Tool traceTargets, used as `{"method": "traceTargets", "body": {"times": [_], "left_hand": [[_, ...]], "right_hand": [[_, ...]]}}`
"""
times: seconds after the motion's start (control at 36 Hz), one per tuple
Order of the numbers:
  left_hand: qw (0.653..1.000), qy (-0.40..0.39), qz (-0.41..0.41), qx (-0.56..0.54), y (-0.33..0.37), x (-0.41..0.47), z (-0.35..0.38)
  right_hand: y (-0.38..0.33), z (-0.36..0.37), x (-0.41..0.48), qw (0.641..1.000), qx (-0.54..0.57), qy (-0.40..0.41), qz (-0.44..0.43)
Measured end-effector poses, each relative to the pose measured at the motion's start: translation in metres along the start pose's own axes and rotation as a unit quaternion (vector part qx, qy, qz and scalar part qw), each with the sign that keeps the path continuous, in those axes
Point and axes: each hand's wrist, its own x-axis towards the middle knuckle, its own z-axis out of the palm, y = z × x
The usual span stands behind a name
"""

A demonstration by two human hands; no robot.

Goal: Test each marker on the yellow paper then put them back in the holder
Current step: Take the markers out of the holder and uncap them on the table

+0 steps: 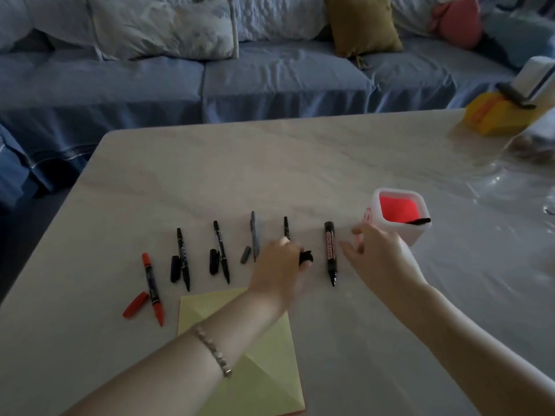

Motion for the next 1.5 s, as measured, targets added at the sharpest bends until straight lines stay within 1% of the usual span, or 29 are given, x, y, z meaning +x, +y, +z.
{"method": "traceTargets", "body": {"times": [0.08,0.14,0.19,0.22,0.31,0.39,0.47,0.53,0.58,0.67,0.72,0.75,0.81,0.89,0.94,1.0,1.06,1.08,1.11,1.14,1.19,1.22,1.25,1.36,1.44,1.5], "left_hand": [[0.996,-0.011,0.019,0.090,0.011,0.019,0.016],[0.993,-0.025,0.025,0.114,0.017,0.026,0.023],[0.991,-0.030,0.024,0.129,0.019,0.030,0.026],[0.990,-0.031,0.022,0.133,0.018,0.030,0.027],[0.992,-0.034,0.018,0.122,0.014,0.027,0.027],[0.996,-0.028,0.014,0.085,0.012,0.021,0.020],[0.999,-0.023,0.033,0.035,0.011,0.011,0.008],[0.999,-0.018,0.044,0.001,0.012,0.003,-0.001],[0.998,-0.005,0.060,-0.022,0.013,-0.005,-0.009],[0.992,0.037,0.101,-0.068,0.016,-0.015,-0.020],[0.984,0.069,0.129,-0.099,0.018,-0.021,-0.028],[0.981,0.086,0.140,-0.106,0.018,-0.023,-0.032],[0.974,0.116,0.161,-0.106,0.018,-0.026,-0.041],[0.971,0.122,0.172,-0.115,0.013,-0.032,-0.051],[0.971,0.102,0.164,-0.138,0.008,-0.038,-0.055],[0.974,0.078,0.147,-0.151,0.003,-0.045,-0.057],[0.977,0.065,0.147,-0.141,-0.001,-0.051,-0.057],[0.979,0.061,0.149,-0.128,-0.004,-0.056,-0.057],[0.980,0.056,0.151,-0.113,-0.006,-0.060,-0.056],[0.982,0.045,0.153,-0.099,-0.008,-0.064,-0.056],[0.985,0.015,0.151,-0.076,-0.012,-0.072,-0.055],[0.987,0.000,0.147,-0.066,-0.014,-0.075,-0.055],[0.988,-0.013,0.140,-0.056,-0.016,-0.076,-0.054],[0.991,-0.046,0.123,-0.024,-0.025,-0.077,-0.052],[0.991,-0.039,0.130,-0.014,-0.028,-0.077,-0.052],[0.990,-0.032,0.139,-0.017,-0.029,-0.077,-0.052]], "right_hand": [[0.009,-0.034,-0.010,0.996,0.033,0.072,-0.039],[0.019,-0.051,-0.008,0.991,0.024,0.123,-0.055],[0.033,-0.061,0.000,0.987,0.011,0.156,-0.044],[0.040,-0.063,0.004,0.988,0.004,0.152,-0.026],[0.054,-0.061,0.015,0.995,-0.013,0.095,0.025],[0.054,-0.059,0.019,0.996,-0.042,0.060,0.049],[0.054,-0.055,0.022,0.995,-0.052,0.056,0.058],[0.056,-0.053,0.023,0.995,-0.040,0.077,0.054],[0.058,-0.051,0.023,0.992,-0.021,0.117,0.037],[0.051,-0.054,0.015,0.974,0.033,0.223,-0.029],[0.039,-0.059,0.005,0.952,0.103,0.275,-0.091],[0.031,-0.061,0.000,0.940,0.153,0.280,-0.116],[0.015,-0.061,-0.012,0.917,0.278,0.252,-0.133],[-0.007,-0.050,-0.021,0.882,0.427,0.180,-0.085],[-0.019,-0.038,-0.025,0.861,0.491,0.130,-0.020],[-0.030,-0.027,-0.031,0.832,0.549,0.074,0.029],[-0.037,-0.016,-0.038,0.798,0.599,0.024,0.065],[-0.041,-0.010,-0.043,0.788,0.611,-0.003,0.079],[-0.044,-0.003,-0.047,0.785,0.613,-0.034,0.086],[-0.047,0.003,-0.052,0.791,0.603,-0.067,0.083],[-0.054,0.018,-0.060,0.823,0.552,-0.125,0.054],[-0.057,0.024,-0.063,0.834,0.531,-0.140,0.046],[-0.059,0.028,-0.065,0.839,0.522,-0.147,0.047],[-0.063,0.037,-0.066,0.836,0.521,-0.162,0.063],[-0.065,0.039,-0.067,0.839,0.515,-0.166,0.050],[-0.065,0.041,-0.068,0.828,0.532,-0.169,0.053]]}}
